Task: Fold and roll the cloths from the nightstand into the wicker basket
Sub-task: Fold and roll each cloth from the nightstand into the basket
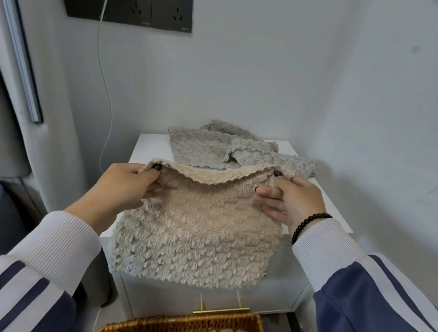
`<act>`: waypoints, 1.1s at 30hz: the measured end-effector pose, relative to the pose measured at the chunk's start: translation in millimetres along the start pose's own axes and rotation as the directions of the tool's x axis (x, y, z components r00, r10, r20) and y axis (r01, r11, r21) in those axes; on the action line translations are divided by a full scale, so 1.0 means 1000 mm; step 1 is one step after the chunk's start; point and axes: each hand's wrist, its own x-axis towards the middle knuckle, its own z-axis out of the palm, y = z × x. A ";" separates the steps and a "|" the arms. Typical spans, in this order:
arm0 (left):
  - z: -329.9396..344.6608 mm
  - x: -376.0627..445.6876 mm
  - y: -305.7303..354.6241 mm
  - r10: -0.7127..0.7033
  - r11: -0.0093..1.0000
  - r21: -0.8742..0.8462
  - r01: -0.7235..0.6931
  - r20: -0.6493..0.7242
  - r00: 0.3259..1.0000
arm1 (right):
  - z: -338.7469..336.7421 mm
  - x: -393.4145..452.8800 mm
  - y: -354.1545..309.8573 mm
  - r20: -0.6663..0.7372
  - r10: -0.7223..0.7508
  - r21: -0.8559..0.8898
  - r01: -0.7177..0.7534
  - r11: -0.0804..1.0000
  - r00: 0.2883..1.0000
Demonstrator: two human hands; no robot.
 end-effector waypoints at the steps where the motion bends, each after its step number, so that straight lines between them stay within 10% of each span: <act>1: 0.000 0.002 0.000 -0.008 1.000 -0.010 0.008 0.011 1.000 | 0.000 0.003 0.000 0.005 -0.001 -0.020 0.001 1.000 1.000; 33: -0.002 0.028 -0.002 0.153 0.969 -0.194 -0.151 -0.007 0.988 | 0.011 0.052 0.000 0.042 -0.220 -0.324 0.222 0.920 0.975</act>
